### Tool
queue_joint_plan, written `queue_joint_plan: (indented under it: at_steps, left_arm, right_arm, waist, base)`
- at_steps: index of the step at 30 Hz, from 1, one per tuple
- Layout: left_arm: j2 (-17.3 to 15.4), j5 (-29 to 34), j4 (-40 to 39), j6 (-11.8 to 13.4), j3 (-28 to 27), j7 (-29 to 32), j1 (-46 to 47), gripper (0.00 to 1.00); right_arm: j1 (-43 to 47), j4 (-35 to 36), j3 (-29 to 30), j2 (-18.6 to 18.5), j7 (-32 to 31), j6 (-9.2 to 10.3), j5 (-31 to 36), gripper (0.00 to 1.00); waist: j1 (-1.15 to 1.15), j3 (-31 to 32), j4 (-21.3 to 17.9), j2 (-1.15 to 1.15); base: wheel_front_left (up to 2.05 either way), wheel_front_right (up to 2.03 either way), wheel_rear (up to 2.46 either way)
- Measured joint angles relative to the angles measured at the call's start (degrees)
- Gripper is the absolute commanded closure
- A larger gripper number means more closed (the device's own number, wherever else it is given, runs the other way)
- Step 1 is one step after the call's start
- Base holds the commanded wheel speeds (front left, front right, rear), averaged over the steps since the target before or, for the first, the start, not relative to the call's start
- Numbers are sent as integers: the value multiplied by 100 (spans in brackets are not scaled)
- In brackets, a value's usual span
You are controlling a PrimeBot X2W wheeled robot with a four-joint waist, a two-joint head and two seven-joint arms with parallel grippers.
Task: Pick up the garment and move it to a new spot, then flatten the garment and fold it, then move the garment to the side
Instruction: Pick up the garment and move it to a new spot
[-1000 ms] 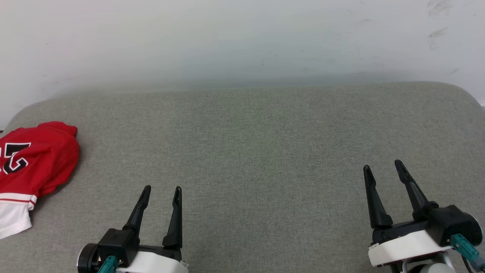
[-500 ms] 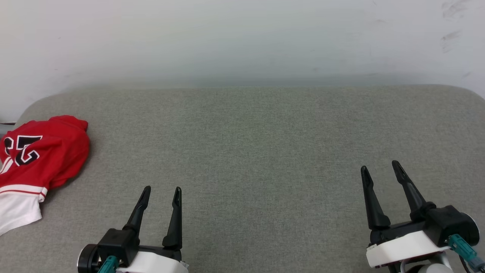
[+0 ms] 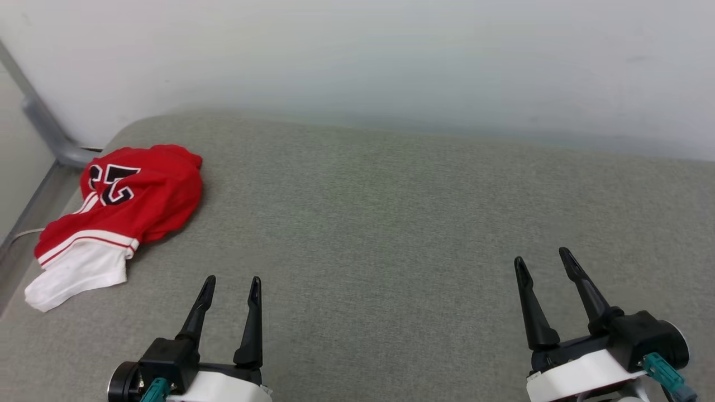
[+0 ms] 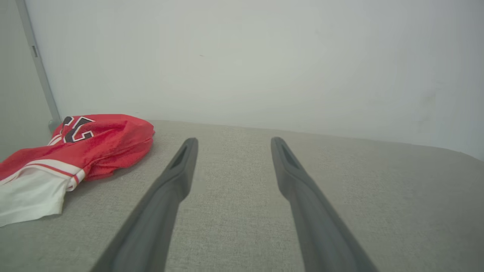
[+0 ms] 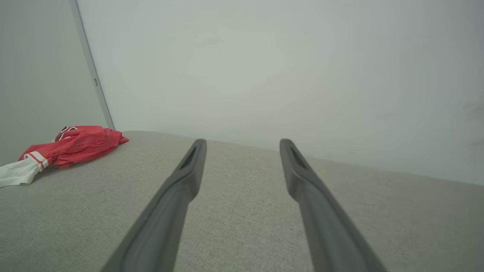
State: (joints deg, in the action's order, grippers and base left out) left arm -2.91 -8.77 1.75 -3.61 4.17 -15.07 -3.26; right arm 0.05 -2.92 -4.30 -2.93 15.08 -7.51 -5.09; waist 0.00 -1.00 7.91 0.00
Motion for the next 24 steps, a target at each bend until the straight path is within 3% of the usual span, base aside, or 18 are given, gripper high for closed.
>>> queue_joint_plan:
  at_steps: [14, 24]
  left_arm:
    - [0, 64, -25, -70, -199, 0, -104, 0]
    - [0, 54, -42, -94, -249, 0, -150, 0]
  right_arm:
    - [30, -37, -254, 0, 0, 0, -62, 0]
    - [58, -38, -343, 0, 0, 0, -110, 0]
  waist:
    - [0, 112, 1074, 0]
    - [0, 128, 1588, 0]
  base:
    - [0, 0, 0]
    - [0, 0, 0]
